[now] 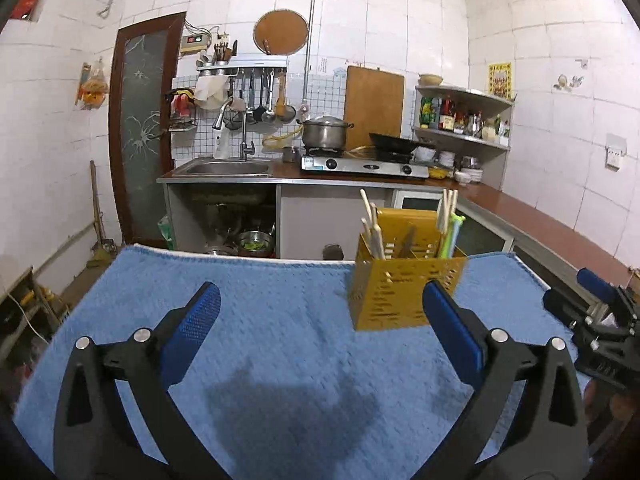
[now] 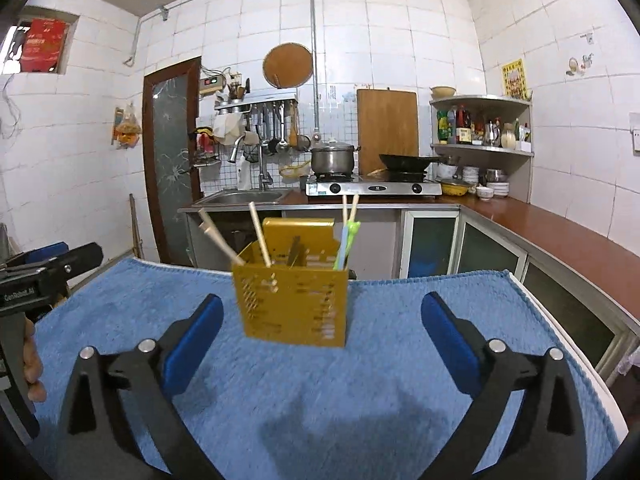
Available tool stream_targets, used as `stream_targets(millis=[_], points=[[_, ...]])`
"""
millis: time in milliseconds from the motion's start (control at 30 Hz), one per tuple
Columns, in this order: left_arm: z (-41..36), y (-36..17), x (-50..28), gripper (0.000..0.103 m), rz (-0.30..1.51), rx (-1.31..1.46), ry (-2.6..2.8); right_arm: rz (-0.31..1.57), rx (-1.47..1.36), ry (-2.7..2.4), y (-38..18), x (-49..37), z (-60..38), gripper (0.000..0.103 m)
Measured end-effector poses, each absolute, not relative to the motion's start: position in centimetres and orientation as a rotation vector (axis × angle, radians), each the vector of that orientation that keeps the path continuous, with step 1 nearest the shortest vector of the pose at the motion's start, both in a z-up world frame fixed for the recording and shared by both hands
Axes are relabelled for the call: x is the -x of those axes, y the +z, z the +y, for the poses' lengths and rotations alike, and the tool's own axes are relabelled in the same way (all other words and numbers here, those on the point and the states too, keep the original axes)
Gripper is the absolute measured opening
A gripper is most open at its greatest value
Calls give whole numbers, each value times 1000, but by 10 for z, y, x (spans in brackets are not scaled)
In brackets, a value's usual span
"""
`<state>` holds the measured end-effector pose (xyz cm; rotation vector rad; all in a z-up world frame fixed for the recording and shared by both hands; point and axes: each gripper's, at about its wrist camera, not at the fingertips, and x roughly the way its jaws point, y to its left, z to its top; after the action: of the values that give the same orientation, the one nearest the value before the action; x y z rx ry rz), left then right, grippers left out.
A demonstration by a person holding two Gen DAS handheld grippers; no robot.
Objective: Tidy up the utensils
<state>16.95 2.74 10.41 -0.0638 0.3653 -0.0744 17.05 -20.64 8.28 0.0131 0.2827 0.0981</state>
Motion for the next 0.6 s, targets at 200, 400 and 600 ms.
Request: stream_targets(millis=[200, 400, 600], points=[[12, 77, -130, 98, 326, 9, -29, 283, -17, 63, 59, -139, -202, 99], [7, 56, -99, 98, 280, -5, -8, 311, -47, 49, 36, -116, -206, 99], [9, 34, -89, 98, 295, -3, 14, 289, -6, 10, 18, -99, -203, 99]])
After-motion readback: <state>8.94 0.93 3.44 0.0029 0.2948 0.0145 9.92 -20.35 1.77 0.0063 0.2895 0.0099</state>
